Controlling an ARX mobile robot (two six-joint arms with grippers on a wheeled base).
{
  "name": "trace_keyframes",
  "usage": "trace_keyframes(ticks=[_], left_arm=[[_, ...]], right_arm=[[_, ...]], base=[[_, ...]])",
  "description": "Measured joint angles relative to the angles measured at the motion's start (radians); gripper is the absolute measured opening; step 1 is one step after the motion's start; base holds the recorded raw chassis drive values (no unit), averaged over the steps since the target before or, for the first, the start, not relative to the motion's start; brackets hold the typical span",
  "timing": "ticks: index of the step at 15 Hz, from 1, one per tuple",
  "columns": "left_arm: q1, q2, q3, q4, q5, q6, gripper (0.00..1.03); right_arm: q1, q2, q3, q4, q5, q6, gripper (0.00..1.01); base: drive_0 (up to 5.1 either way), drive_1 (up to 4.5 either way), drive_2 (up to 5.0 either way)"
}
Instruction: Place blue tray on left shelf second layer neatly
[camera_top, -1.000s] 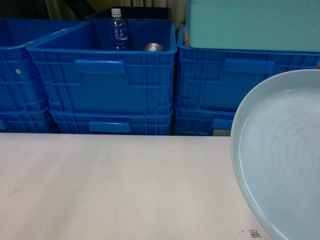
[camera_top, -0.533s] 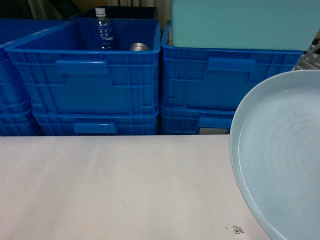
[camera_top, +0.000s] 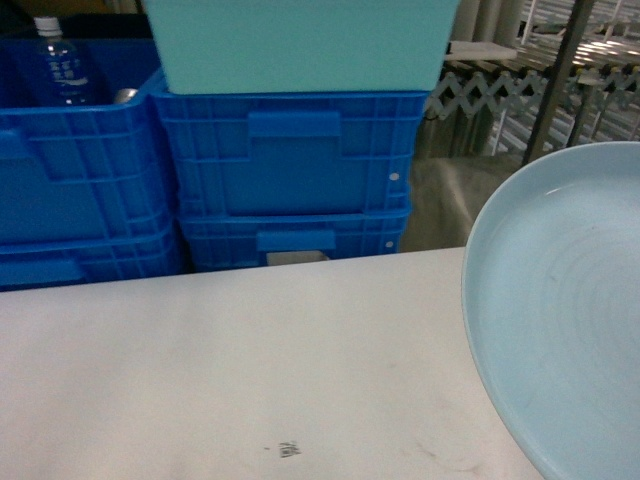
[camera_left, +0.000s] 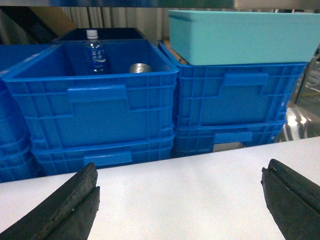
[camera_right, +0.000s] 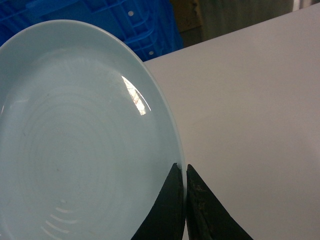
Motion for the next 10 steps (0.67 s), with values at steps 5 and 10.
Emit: trace_keyframes(ticks=[5,10], left_arm=[[0.000,0.000,0.000,0.001,0.000,0.000,0.98],[0.000,0.000,0.000,-0.003,-0.001,0.000,0.98]], right_arm=[[0.000,0.000,0.000,0.001,0.000,0.000,0.02],[0.000,0.000,0.000,0.005,0.000,0.000,0.02]], base=[[3.3,-4.07,-4.1],[3.4,-3.91,-3.9]])
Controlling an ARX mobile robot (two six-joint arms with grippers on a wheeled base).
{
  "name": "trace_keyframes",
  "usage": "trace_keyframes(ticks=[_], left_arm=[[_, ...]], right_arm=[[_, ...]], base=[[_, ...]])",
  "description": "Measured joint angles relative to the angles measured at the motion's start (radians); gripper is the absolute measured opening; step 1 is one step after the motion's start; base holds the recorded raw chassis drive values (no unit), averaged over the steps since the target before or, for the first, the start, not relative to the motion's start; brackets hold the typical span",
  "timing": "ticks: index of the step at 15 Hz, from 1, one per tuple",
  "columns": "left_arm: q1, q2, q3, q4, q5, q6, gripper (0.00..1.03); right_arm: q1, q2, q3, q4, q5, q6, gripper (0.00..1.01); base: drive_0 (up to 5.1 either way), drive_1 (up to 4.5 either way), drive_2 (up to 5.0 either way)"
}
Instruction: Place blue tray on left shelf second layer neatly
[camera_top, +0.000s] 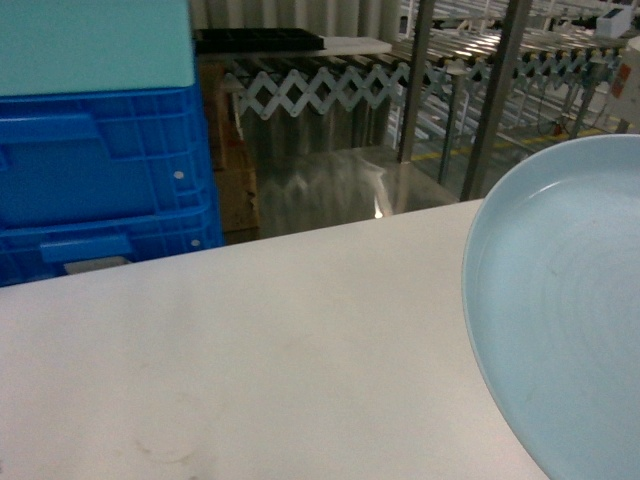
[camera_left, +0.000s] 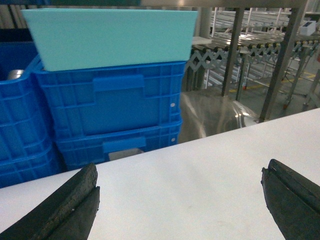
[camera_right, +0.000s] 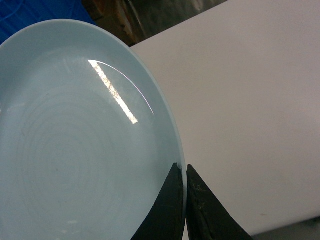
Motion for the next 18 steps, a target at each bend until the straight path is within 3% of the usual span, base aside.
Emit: trace_keyframes(ticks=[18], left_arm=[[-0.001,0.000,0.000,0.005,0.002,0.000,0.98]], right_arm=[[0.000,0.000,0.000,-0.003,0.000,0.000,0.02]], base=[[3.4,-3.95,-3.9]])
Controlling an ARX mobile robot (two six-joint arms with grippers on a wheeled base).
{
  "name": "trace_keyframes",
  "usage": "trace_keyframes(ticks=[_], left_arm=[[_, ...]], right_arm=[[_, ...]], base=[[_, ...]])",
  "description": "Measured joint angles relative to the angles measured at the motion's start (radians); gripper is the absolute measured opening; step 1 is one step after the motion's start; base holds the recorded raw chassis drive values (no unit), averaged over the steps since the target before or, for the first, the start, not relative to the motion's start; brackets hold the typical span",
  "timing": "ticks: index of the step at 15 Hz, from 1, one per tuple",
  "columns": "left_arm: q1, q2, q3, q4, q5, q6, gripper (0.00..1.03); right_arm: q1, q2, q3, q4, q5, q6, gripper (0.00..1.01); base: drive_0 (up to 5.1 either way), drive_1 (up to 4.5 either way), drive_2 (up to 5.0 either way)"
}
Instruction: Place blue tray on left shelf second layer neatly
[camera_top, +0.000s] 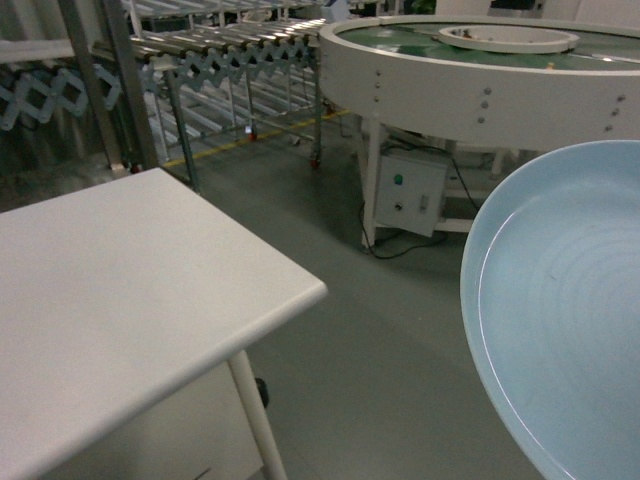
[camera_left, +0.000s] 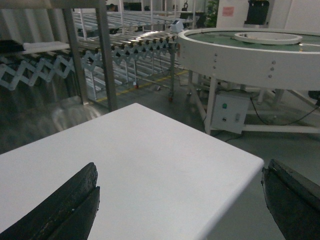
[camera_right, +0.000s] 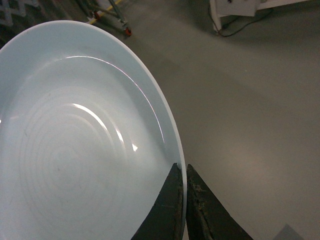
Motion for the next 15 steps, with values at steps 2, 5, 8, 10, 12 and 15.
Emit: trace_keyframes(ticks=[2,5,8,10,12,15], left_arm=[[0.000,0.000,0.000,-0.001,-0.002,0.000,0.98],[0.000,0.000,0.000,-0.002,0.000,0.000,0.98],[0.000,0.000,0.000,-0.001,0.000,0.000,0.98],[0.000,0.000,0.000,-0.002,-0.002,0.000,0.98],[0.000,0.000,0.000,-0.001,0.000,0.000,0.98],[0.000,0.000,0.000,-0.001,0.000,0.000,0.98]], right_arm=[[0.000,0.000,0.000,0.001,0.002,0.000,0.02],[-0.001,0.000,0.000,0.000,0.003,0.000,0.02],[0.000,0.000,0.000,0.000,0.003,0.000,0.02],[0.000,0.000,0.000,0.000,0.003,0.000,0.02],[0.000,0.000,0.000,0.000,0.003,0.000,0.02],[0.000,0.000,0.000,0.000,0.003,0.000,0.02]], base=[[3.3,-4.15,-4.2],[3.4,-4.03,-4.0],[3.5,-3.91,-3.9],[3.4,-4.01,-4.0],[3.5,-3.93,-3.9],[3.5,-3.93,-3.9]])
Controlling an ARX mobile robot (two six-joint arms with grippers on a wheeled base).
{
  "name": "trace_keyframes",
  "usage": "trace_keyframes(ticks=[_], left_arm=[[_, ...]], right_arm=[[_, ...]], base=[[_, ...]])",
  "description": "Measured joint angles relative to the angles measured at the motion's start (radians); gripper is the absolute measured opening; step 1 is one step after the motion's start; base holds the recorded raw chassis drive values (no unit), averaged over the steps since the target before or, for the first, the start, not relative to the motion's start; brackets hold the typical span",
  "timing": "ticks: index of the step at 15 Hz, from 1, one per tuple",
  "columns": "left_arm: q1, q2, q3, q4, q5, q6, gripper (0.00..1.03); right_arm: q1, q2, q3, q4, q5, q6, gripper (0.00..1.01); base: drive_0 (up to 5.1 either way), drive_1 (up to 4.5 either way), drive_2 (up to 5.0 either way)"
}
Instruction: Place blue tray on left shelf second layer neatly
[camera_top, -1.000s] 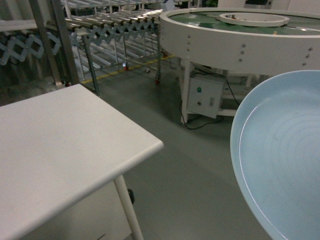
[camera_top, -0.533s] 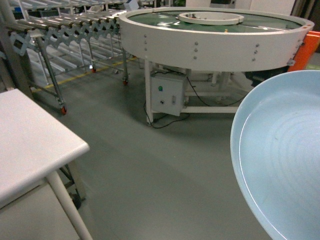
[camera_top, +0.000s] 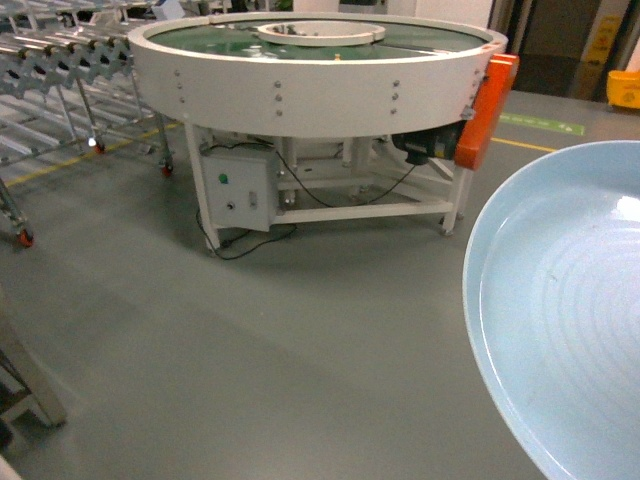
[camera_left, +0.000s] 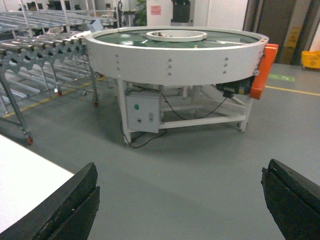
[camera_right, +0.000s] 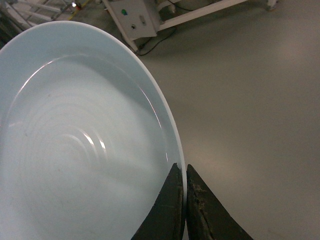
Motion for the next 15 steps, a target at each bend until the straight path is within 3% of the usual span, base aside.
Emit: trace_keyframes(ticks=[9,15], left_arm=[[0.000,0.000,0.000,0.000,0.000,0.000,0.98],[0.001,0.000,0.000,-0.002,0.000,0.000,0.98]], right_arm=[[0.000,0.000,0.000,0.000,0.000,0.000,0.02],[0.000,0.000,0.000,-0.002,0.000,0.000,0.02]], base=[[3.4,-3.96,-4.0],[-1.5,-0.78,-2.2]])
